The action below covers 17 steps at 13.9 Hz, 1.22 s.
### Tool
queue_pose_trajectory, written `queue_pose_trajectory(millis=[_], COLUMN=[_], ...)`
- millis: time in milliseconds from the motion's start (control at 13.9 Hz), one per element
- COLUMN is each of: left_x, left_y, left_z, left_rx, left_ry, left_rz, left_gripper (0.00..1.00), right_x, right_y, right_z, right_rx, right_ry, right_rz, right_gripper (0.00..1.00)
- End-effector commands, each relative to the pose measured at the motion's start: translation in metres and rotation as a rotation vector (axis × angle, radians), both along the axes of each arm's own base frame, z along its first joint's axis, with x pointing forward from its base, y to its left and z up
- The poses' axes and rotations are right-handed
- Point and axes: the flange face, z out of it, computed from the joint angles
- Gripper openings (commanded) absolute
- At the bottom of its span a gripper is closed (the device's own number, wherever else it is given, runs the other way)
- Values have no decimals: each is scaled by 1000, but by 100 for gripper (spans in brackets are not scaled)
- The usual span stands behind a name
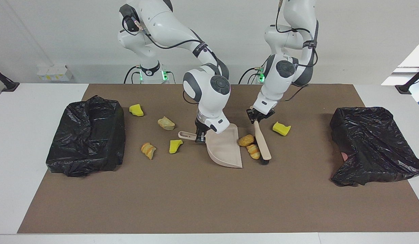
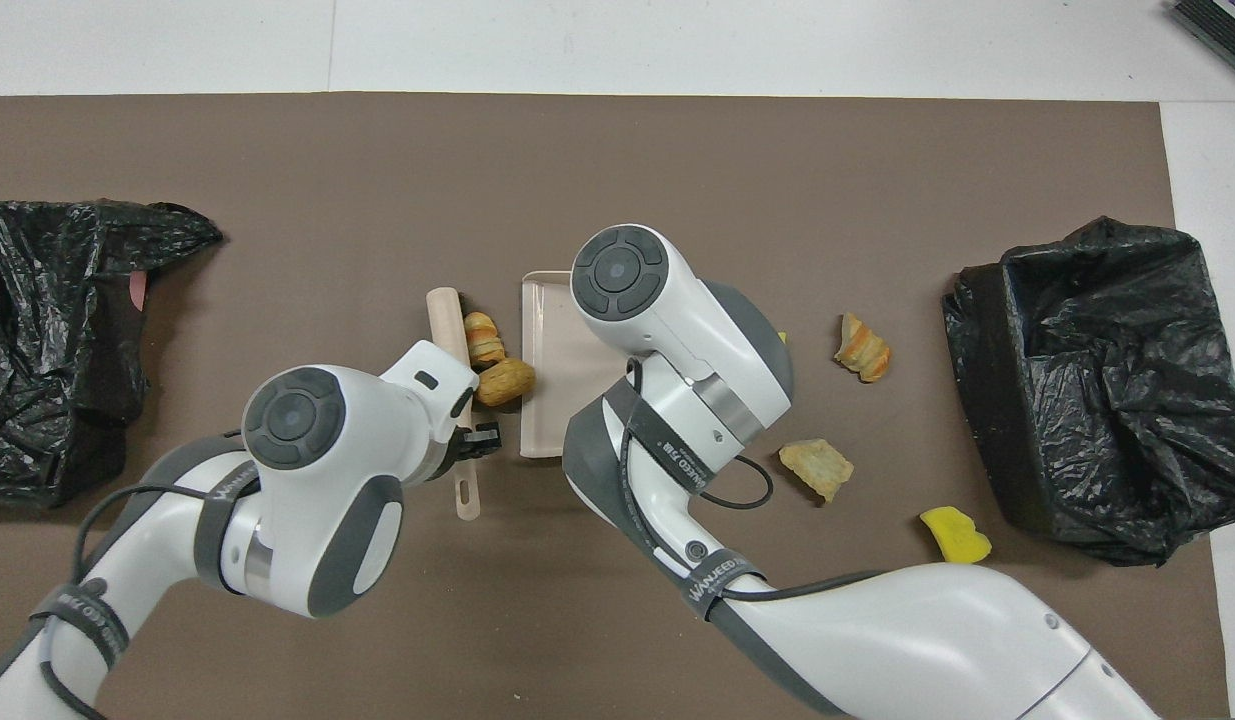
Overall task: Sweep and dump trash in bin
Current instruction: 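Sweep the chunks into the dustpan with the brush in the left gripper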
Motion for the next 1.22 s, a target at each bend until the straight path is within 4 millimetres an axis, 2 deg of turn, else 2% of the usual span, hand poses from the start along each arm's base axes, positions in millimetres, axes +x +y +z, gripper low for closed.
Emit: queue_pose_trajectory(millis=[0, 72, 215, 430, 573, 717, 860, 1147], left_x=[-2, -4, 8, 11, 5, -2, -6, -18], left_y=[-37, -49, -58, -57, -48, -37, -30, -2], left_z=[4, 6, 14, 22, 18, 17, 21, 65], left_rx=[-61, -86, -99, -104, -59, 83, 185, 232], left_ry=[1, 6, 0, -1, 65, 87, 83, 105], left_rz=[19, 15, 10, 31, 42, 60, 180, 297], left_gripper=[0, 0, 0, 0, 0, 0, 0, 0], right_x=[-9, -10, -9, -9, -9, -8, -9, -11], right_y=[-5, -5, -5, -5, -6, -7, -6, -4], right_z=[3, 2, 3, 4, 4, 4, 4, 5], right_rx=[6, 4, 4, 1, 2, 2, 0, -1], right_ry=[-10, -8, -9, -8, -10, -11, -20, -28], right_rz=[-21, -21, -23, -30, -43, -48, -93, -125], right_gripper=[0, 0, 0, 0, 0, 0, 0, 0])
